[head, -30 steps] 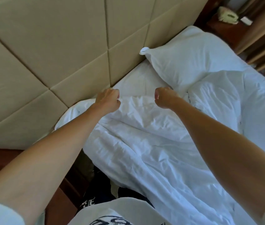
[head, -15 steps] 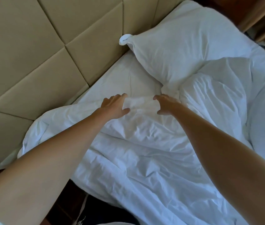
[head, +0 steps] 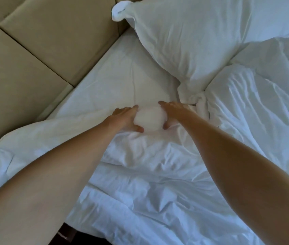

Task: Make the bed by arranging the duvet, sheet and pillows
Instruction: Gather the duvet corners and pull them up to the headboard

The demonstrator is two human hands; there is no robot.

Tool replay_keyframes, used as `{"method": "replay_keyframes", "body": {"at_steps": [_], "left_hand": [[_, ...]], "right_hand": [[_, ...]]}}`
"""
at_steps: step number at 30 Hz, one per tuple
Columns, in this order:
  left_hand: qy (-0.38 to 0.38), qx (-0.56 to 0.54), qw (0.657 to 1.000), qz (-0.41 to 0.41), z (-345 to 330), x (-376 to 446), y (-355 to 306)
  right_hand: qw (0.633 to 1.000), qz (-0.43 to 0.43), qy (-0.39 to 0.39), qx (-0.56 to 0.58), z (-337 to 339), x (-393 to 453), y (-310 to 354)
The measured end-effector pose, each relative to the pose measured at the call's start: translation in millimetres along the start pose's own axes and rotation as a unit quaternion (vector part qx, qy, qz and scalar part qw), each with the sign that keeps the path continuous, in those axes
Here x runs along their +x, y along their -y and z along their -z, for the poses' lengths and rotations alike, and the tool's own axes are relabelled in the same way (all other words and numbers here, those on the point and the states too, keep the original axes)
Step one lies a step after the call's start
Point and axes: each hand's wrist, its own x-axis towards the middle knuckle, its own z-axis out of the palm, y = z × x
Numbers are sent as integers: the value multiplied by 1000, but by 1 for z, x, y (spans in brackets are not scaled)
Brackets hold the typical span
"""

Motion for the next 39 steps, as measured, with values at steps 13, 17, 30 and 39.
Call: {"method": "replay_keyframes", "body": {"at_steps": [13,17,30,39], "left_hand": [[-336,32,937,-91,98,-97,-42],[-477,-21,872,-103,147,-133,-32],[-395,23,916,62,216,-165,29],[-318,-20,948,16,158,-208,33]], "right_hand": [[958,-80,-248,123,99,-105,10],[926,-74,-361,83,183,-149,37],[925,-85,-362,84,258,-139,116],[933,-111,-312,140,188,-186,128]]}}
